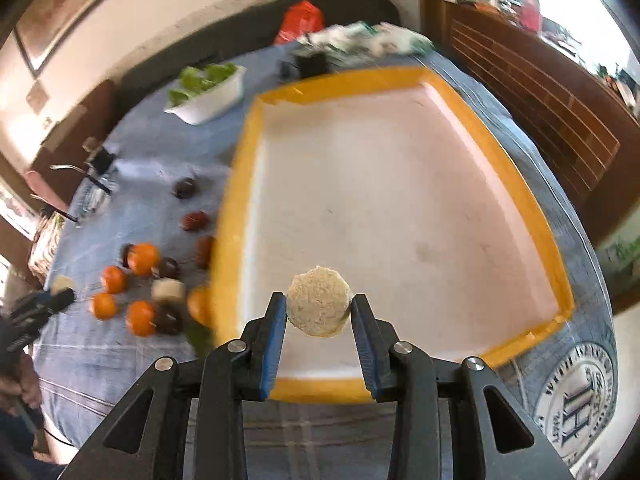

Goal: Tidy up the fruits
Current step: 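Carry both white pieces into the yellow tray and open both tools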

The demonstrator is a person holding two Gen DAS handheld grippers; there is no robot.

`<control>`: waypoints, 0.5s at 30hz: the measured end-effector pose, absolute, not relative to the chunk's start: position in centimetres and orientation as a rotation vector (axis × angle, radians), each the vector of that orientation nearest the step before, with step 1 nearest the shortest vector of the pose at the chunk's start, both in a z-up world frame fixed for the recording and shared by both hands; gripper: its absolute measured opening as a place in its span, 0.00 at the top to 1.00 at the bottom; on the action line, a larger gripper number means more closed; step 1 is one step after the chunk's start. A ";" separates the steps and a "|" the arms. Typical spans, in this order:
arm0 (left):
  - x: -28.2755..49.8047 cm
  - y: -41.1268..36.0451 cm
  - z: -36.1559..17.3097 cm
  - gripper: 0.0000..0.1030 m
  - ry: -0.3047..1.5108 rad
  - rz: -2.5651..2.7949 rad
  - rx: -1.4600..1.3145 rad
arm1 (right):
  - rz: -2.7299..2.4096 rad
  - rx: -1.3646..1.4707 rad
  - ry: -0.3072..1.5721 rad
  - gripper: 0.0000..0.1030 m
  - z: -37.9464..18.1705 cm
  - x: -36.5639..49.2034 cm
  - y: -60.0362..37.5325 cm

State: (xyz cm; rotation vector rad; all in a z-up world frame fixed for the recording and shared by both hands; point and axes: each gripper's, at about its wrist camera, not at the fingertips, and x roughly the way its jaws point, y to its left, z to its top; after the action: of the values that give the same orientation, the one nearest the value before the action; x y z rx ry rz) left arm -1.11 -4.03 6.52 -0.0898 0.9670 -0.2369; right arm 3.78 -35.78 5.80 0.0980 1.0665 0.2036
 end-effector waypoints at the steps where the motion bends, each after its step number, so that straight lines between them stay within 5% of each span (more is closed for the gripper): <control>1: -1.1 -4.5 6.7 0.68 0.964 -0.244 -0.085 | 0.202 0.102 1.075 0.65 5.7 3.4 -36.1; 15: 0.3 -11.9 8.7 0.68 0.940 -0.382 -0.041 | 0.252 0.176 1.176 0.65 5.9 -3.7 -39.3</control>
State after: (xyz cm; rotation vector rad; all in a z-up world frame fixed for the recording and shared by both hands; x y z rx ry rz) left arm 0.27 -11.89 8.66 -0.0413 0.9400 -0.3819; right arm -3.73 -39.32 5.91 0.1757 1.1756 0.2524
